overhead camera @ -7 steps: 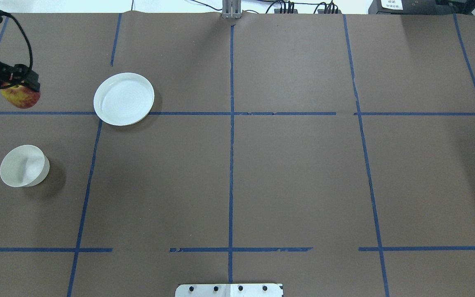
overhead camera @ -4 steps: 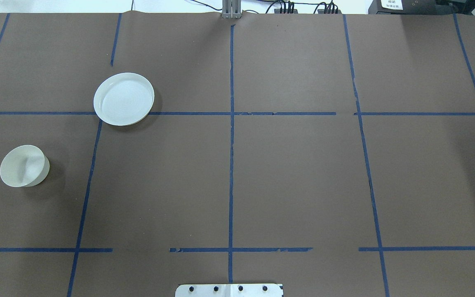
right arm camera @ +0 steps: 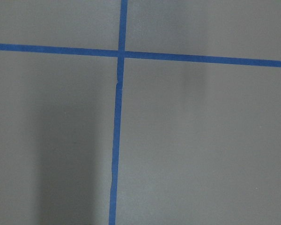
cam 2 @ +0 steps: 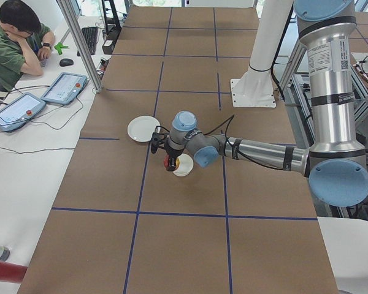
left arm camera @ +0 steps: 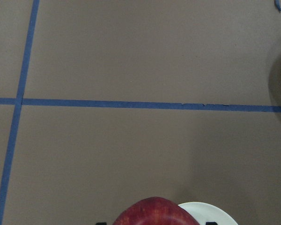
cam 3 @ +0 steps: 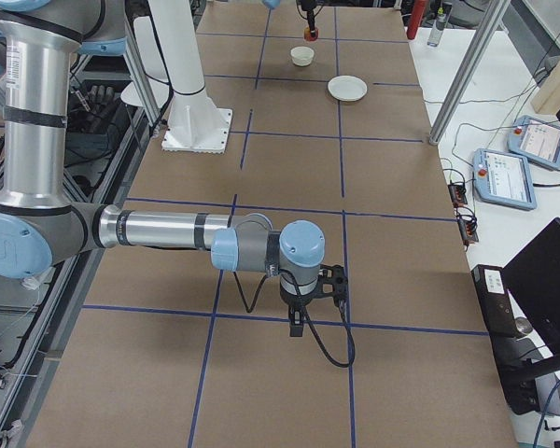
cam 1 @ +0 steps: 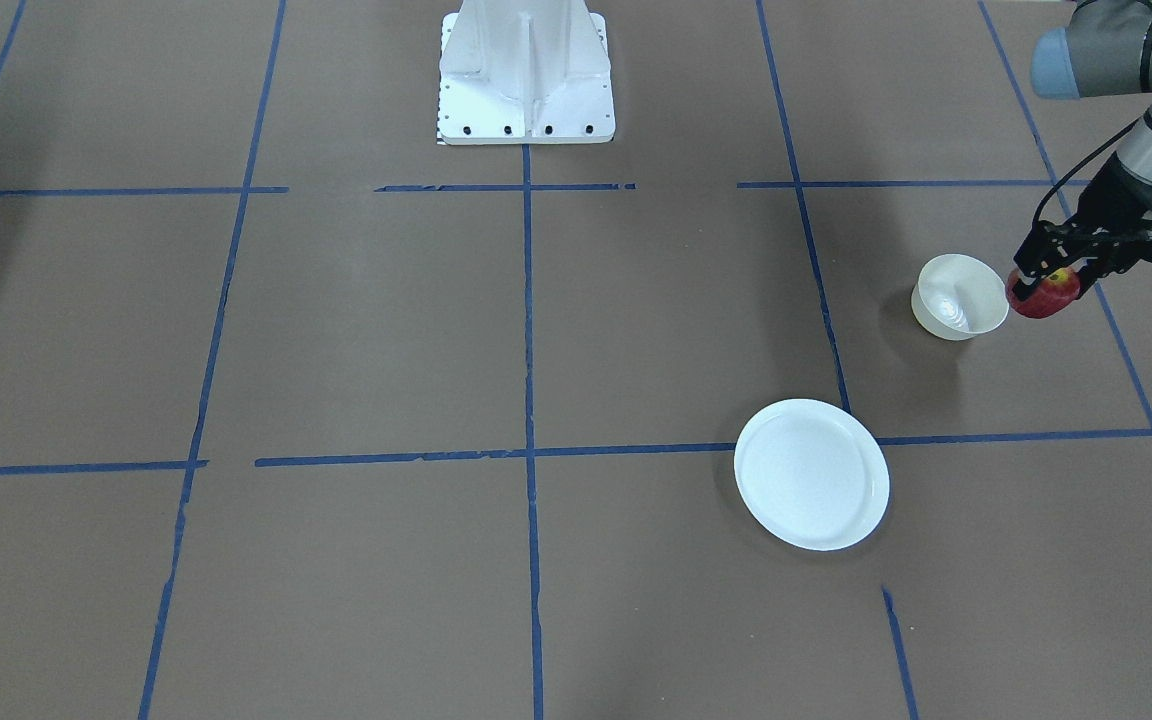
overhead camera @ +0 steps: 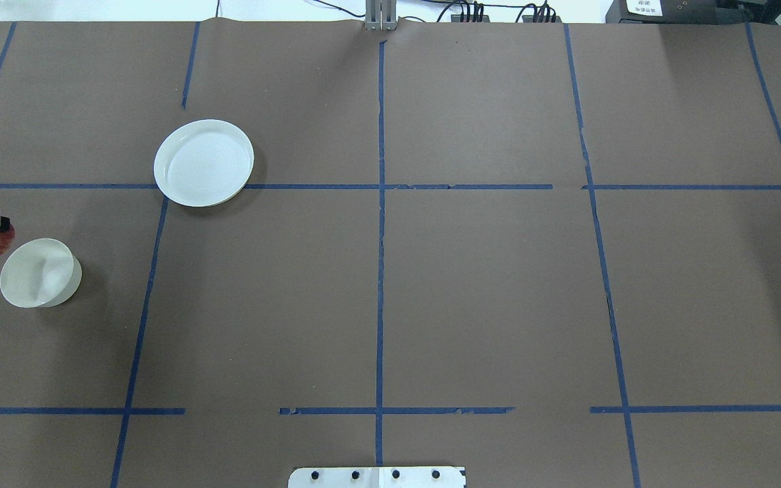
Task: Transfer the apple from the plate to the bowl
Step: 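Lift the apple with the left gripper and carry it toward the white bowl, then lower the apple into the white bowl and open the left gripper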
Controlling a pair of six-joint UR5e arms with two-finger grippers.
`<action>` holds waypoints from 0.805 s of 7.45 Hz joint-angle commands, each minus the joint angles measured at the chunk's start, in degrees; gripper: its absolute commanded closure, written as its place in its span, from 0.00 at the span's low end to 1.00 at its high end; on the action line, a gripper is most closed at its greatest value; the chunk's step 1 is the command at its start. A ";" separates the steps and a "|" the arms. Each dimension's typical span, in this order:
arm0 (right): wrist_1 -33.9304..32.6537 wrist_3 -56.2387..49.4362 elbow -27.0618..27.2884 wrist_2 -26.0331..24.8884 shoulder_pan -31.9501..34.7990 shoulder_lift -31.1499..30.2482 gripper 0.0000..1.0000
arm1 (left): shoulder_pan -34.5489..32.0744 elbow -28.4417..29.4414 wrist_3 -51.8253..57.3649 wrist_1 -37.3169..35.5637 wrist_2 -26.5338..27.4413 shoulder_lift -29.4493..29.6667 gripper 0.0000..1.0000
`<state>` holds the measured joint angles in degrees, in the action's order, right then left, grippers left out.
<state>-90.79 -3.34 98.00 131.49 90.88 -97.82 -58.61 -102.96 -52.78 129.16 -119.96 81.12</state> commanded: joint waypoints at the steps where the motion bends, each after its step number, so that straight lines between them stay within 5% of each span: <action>1: 0.00 0.00 0.00 0.00 0.00 0.00 0.00 | 3.93 0.48 -3.90 0.48 2.61 0.44 0.39; 6: 0.00 0.00 0.00 0.00 0.00 0.00 0.00 | 9.30 2.14 -6.10 0.75 4.83 0.44 0.38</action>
<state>-90.79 -3.34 98.00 131.48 90.88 -97.82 -50.37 -101.56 -58.80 129.77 -115.23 81.56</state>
